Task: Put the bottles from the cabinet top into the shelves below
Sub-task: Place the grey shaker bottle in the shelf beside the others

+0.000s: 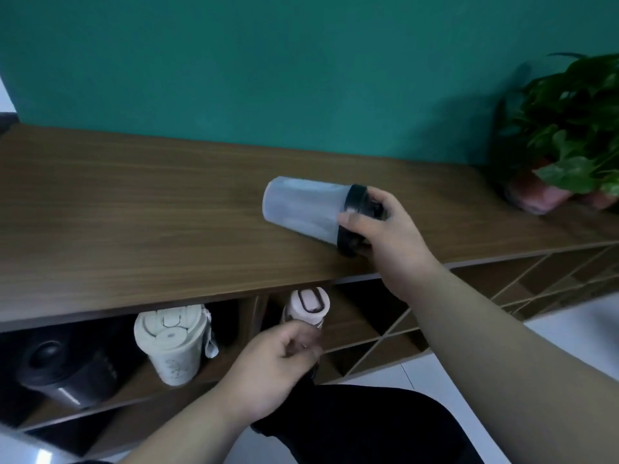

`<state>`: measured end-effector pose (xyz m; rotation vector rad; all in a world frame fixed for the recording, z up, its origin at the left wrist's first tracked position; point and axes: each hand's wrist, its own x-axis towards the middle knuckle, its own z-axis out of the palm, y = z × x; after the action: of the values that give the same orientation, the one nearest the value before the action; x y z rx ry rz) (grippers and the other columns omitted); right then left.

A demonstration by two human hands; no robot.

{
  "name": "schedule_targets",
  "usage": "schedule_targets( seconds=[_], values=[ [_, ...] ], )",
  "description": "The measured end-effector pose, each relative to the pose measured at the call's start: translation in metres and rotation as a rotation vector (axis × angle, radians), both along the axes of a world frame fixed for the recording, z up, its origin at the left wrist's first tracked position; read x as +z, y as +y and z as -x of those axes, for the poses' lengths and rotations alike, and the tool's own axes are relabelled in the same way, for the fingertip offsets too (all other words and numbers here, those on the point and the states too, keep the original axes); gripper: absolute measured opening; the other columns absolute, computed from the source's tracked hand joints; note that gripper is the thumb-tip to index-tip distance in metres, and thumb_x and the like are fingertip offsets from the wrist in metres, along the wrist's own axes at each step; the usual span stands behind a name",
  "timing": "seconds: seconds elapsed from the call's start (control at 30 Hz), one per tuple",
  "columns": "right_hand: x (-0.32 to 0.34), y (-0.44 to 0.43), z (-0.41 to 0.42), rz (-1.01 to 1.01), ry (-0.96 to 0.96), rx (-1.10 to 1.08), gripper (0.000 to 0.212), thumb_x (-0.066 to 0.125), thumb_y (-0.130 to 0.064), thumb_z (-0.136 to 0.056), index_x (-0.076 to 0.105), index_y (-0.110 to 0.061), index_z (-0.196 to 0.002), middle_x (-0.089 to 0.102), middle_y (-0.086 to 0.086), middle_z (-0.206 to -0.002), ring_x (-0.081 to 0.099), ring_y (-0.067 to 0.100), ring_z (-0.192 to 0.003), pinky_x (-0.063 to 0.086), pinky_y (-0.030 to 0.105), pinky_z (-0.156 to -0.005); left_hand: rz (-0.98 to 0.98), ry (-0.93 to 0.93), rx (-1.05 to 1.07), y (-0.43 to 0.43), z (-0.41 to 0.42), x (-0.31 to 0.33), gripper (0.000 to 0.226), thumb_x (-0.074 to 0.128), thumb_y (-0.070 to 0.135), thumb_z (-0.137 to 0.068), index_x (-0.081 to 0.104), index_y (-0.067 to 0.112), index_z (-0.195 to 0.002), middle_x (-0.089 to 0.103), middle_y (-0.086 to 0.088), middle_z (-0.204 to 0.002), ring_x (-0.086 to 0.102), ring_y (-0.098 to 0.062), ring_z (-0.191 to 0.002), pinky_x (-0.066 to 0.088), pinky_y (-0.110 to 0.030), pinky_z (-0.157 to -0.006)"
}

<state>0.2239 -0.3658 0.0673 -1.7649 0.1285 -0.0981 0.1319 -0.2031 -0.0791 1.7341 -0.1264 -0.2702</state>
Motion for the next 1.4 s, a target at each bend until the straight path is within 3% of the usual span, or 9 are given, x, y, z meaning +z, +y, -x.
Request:
schedule_targets(
  seconds=[0.13,0.3,0.47,0.6,0.67,0.77,1.03,1.23,1.4],
  values=[
    [-0.003,-0.073,0.048,-0.081,-0.033,0.135,0.081,0.085,-0.023,-0.057,0.059,-0.032,-0.133,0.06,-0.003,-0.127,0.061,0.028,-0.123,0.056,0.044,-0.094,0.043,0.041,0.03,-0.02,0.01,0.0,0.027,0.075,0.009,-0.093,0.074,0.033,-0.105,0.079,0.015,-0.094,0.069,0.007,-0.084,0.047,-0.008,-0.081],
    [-0.008,-0.152,0.08,0.048,0.039,0.253,0.09,0.083,-0.039,-0.051,0.053,-0.056,-0.134,0.053,0.0,-0.137,0.056,0.023,-0.128,0.05,0.045,-0.102,0.055,0.059,0.029,-0.055,0.019,-0.007,0.06,0.073,0.024,-0.075,0.053,0.039,-0.13,0.065,0.009,-0.127,0.069,0.002,-0.104,0.054,-0.019,-0.087],
    [-0.042,-0.176,0.07,0.5,0.152,0.349,0.101,0.089,-0.04,-0.061,0.036,-0.053,-0.146,0.049,-0.021,-0.136,0.057,0.004,-0.119,0.048,0.019,-0.091,-0.138,0.071,-0.107,-0.097,0.007,-0.024,0.085,0.08,0.02,-0.088,0.028,0.045,-0.151,0.053,0.028,-0.133,0.054,0.015,-0.12,0.04,-0.012,-0.101],
    [-0.066,-0.167,0.042,0.718,0.129,0.482,0.105,0.086,-0.035,-0.071,0.024,-0.044,-0.155,0.036,-0.022,-0.145,0.041,0.004,-0.134,0.045,0.022,-0.103,-0.235,0.111,-0.07,-0.126,-0.029,-0.049,0.12,0.088,0.027,-0.081,0.003,0.029,-0.165,0.032,0.018,-0.154,0.033,-0.001,-0.146,0.033,-0.022,-0.114],
    [-0.078,-0.162,0.026,0.837,0.072,0.563,0.104,0.084,-0.037,-0.071,0.023,-0.041,-0.155,0.031,-0.018,-0.155,0.036,0.008,-0.14,0.043,0.029,-0.11,-0.26,0.052,-0.039,-0.136,-0.046,-0.063,0.098,0.089,0.034,-0.073,0.032,0.044,-0.152,0.048,0.022,-0.149,0.046,0.003,-0.141,0.043,-0.019,-0.11],
    [-0.1,-0.157,0.003,0.85,0.039,0.613,0.099,0.084,-0.04,-0.067,0.031,-0.04,-0.151,0.034,-0.015,-0.151,0.036,0.011,-0.14,0.047,0.035,-0.108,-0.307,-0.019,-0.015,-0.155,-0.064,-0.076,0.054,0.085,0.032,-0.07,0.056,0.048,-0.113,0.066,0.038,-0.107,0.059,0.022,-0.111,0.042,0.001,-0.085],
    [-0.146,-0.168,-0.034,0.653,0.071,0.592,0.085,0.086,-0.033,-0.068,0.041,-0.042,-0.14,0.042,-0.017,-0.14,0.051,0.006,-0.126,0.051,0.028,-0.097,-0.248,0.102,0.215,-0.177,-0.093,-0.121,0.066,0.089,0.014,-0.072,0.056,0.035,-0.126,0.07,0.021,-0.111,0.06,0.024,-0.101,0.047,-0.004,-0.08],
    [-0.18,-0.166,-0.039,0.555,0.063,0.532,0.092,0.091,-0.031,-0.064,0.037,-0.042,-0.138,0.044,-0.026,-0.132,0.049,-0.001,-0.124,0.046,0.019,-0.092,-0.326,0.064,0.246,-0.181,-0.105,-0.136,0.08,0.063,0.053,-0.068,0.056,0.019,-0.14,0.071,0.006,-0.128,0.068,-0.013,-0.12,0.057,-0.033,-0.1],
    [-0.199,-0.164,-0.043,0.484,0.045,0.462,0.102,0.094,-0.028,-0.062,0.039,-0.03,-0.148,0.041,-0.016,-0.145,0.041,-0.005,-0.131,0.044,0.014,-0.102,-0.302,0.096,0.316,-0.18,-0.108,-0.141,0.069,0.086,0.037,-0.07,0.054,0.04,-0.131,0.072,0.015,-0.122,0.069,-0.011,-0.118,0.056,-0.039,-0.1]
  ],
)
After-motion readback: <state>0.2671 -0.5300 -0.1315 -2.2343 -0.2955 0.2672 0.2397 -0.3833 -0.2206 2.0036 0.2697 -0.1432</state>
